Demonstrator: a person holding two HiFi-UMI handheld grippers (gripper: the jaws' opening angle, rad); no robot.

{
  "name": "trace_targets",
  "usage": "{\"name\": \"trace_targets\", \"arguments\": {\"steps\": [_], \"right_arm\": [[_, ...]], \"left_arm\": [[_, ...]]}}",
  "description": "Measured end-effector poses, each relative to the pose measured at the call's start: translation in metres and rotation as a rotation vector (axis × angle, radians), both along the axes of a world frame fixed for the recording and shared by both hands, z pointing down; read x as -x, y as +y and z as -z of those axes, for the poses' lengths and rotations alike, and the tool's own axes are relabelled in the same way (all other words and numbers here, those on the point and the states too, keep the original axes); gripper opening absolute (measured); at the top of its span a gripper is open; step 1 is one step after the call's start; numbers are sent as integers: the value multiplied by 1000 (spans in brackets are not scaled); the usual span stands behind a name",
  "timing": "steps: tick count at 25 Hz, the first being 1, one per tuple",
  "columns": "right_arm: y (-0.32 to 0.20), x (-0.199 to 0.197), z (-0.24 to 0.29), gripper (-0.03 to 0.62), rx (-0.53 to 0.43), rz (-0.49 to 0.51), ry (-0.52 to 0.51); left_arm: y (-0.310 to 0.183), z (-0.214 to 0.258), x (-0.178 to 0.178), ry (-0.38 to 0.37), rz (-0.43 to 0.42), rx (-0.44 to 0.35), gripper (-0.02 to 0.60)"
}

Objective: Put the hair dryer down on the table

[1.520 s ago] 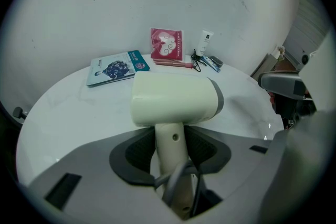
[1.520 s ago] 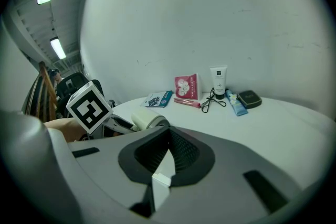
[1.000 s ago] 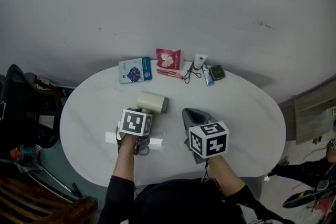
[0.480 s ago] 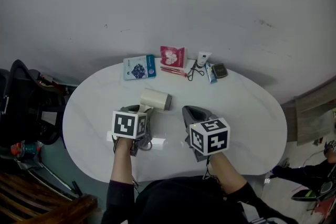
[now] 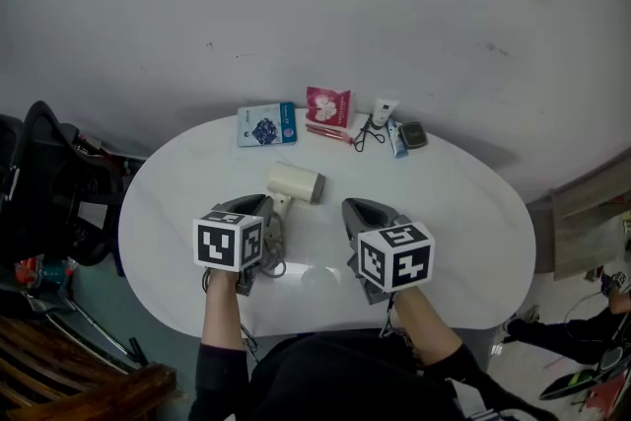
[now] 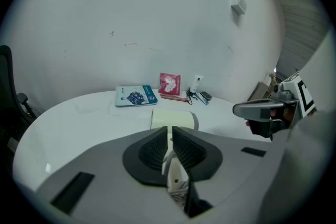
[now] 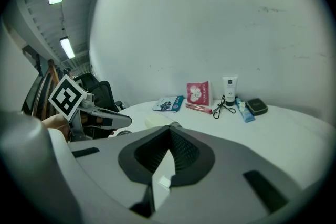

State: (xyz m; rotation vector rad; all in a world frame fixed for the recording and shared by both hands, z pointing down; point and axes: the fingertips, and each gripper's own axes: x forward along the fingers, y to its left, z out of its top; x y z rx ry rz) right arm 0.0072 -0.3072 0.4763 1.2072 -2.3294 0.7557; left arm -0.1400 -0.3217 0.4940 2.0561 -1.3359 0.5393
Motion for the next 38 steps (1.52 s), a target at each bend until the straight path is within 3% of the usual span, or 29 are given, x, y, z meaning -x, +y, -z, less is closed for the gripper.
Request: {"name": "trace_targets", "arguments": {"steps": [6,17,23,38], "right_arm": [[8,3,14,2,-17,-2,-12],[31,10,33,2,-57,14,-25],[43,15,37,2,-68,25,-35],[77,18,45,2,-99,43,-58]], "left_arm": [[14,12,9,53,28,-48,9],[50,69,35,221,108,-260,8],[73,87,45,250,121,-347,8],[114,96,50,331,124,-372,8]]}}
